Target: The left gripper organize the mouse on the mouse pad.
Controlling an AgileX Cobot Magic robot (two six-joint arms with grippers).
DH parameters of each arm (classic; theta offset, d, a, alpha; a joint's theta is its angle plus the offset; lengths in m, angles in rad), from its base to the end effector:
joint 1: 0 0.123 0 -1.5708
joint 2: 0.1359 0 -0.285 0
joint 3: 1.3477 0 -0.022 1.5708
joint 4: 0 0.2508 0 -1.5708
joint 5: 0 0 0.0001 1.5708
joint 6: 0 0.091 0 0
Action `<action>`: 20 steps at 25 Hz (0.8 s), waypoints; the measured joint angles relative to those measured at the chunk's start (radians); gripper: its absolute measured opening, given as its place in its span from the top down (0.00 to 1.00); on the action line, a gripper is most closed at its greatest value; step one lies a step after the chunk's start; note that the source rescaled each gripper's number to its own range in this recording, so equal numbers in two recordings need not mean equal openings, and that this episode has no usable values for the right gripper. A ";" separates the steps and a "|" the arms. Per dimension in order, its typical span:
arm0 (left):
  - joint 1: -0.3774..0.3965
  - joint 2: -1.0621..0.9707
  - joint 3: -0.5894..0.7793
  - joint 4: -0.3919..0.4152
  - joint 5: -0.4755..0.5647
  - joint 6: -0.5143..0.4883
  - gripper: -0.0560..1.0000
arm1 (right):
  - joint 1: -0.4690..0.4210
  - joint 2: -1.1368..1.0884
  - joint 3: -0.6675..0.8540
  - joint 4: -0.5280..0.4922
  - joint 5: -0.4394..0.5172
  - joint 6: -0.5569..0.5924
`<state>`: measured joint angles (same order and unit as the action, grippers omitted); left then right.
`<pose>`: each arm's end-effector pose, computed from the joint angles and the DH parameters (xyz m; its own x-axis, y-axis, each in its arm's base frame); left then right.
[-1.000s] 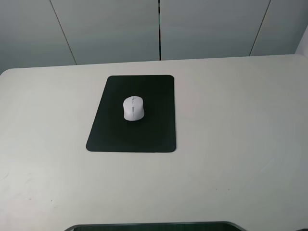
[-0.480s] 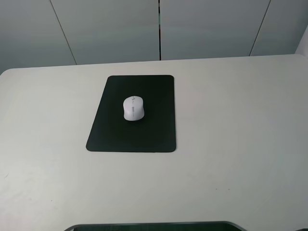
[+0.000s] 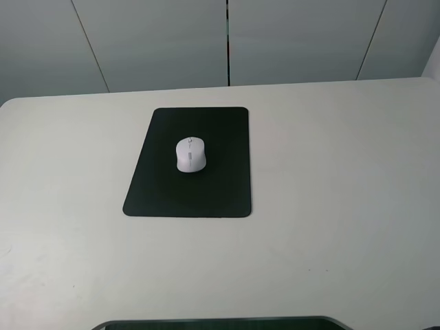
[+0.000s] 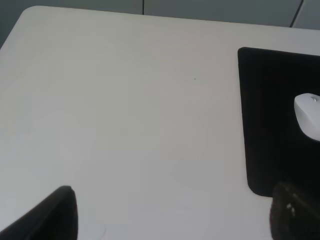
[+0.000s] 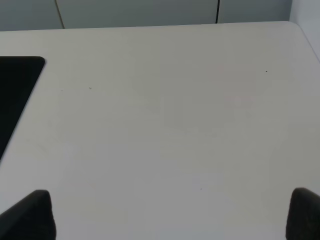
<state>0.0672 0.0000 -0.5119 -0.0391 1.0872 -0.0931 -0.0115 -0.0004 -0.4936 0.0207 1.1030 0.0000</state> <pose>-0.0071 -0.0036 0.2785 -0.4607 -0.1422 -0.8761 -0.0883 0.9895 -0.1142 -0.0060 0.0018 0.2722 -0.4984 0.0151 -0.8668 0.0001 0.9999 0.0173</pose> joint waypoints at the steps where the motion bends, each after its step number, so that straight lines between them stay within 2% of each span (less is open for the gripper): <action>1: 0.000 0.000 0.000 0.002 -0.002 0.000 0.05 | 0.000 0.000 0.000 0.000 0.000 0.000; 20: 0.000 0.000 0.000 -0.004 -0.005 0.043 0.05 | 0.000 0.000 0.000 0.000 0.000 0.000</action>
<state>0.0672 0.0000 -0.5119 -0.0430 1.0819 -0.0505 -0.0115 -0.0004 -0.4936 0.0207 1.1030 0.0000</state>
